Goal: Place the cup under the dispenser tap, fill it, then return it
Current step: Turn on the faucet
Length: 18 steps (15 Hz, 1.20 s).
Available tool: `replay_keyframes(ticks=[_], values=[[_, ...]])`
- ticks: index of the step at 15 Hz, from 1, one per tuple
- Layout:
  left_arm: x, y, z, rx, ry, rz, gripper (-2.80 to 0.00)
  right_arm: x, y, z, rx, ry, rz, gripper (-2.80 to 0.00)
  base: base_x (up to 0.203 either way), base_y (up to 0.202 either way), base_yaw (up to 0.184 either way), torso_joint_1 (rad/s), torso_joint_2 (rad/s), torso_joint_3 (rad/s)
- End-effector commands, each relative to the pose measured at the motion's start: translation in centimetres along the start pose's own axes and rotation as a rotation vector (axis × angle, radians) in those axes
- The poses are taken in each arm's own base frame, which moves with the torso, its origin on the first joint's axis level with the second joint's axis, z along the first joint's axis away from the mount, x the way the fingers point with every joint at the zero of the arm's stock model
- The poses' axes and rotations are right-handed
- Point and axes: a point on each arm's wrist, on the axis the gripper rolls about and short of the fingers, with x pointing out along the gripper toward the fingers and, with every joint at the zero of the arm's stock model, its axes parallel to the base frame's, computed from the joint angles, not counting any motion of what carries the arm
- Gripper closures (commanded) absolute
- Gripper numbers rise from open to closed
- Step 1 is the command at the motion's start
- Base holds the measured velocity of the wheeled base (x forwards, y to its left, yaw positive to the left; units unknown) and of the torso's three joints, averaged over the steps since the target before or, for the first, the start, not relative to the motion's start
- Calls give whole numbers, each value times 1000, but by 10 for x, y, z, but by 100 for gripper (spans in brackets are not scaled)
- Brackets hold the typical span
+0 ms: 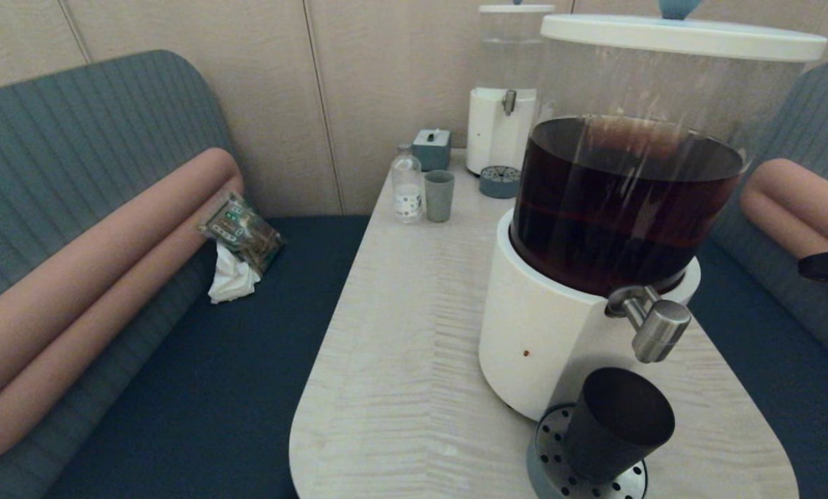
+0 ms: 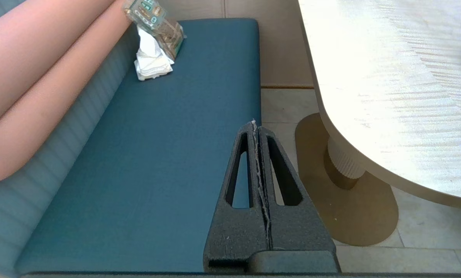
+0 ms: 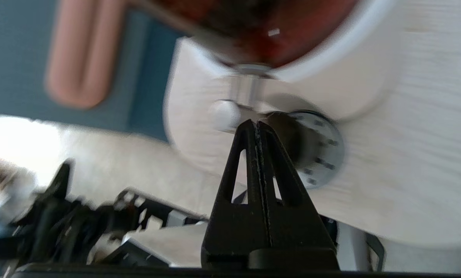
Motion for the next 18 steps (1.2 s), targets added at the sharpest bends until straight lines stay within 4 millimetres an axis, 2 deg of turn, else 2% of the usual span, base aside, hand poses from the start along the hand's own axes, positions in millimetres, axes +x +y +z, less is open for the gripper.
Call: replay_keyframes(ticks=[1, 6, 9, 12, 18], values=[[0, 0, 0, 0, 1, 0, 0, 10, -2, 2, 0, 41, 28, 0, 0, 0, 0, 0, 0, 0], [0, 0, 0, 0, 1, 0, 0, 43, -16, -2, -97, 77, 26, 0, 0, 0, 0, 0, 0, 0], [0, 0, 0, 0, 1, 0, 0, 51, -22, -9, -170, 118, 13, 0, 0, 0, 0, 0, 0, 0], [0, 0, 0, 0, 1, 0, 0, 57, -23, -9, -197, 113, 42, 0, 0, 0, 0, 0, 0, 0], [0, 0, 0, 0, 2, 0, 0, 55, -18, -8, -215, 119, 129, 0, 0, 0, 0, 0, 0, 0]])
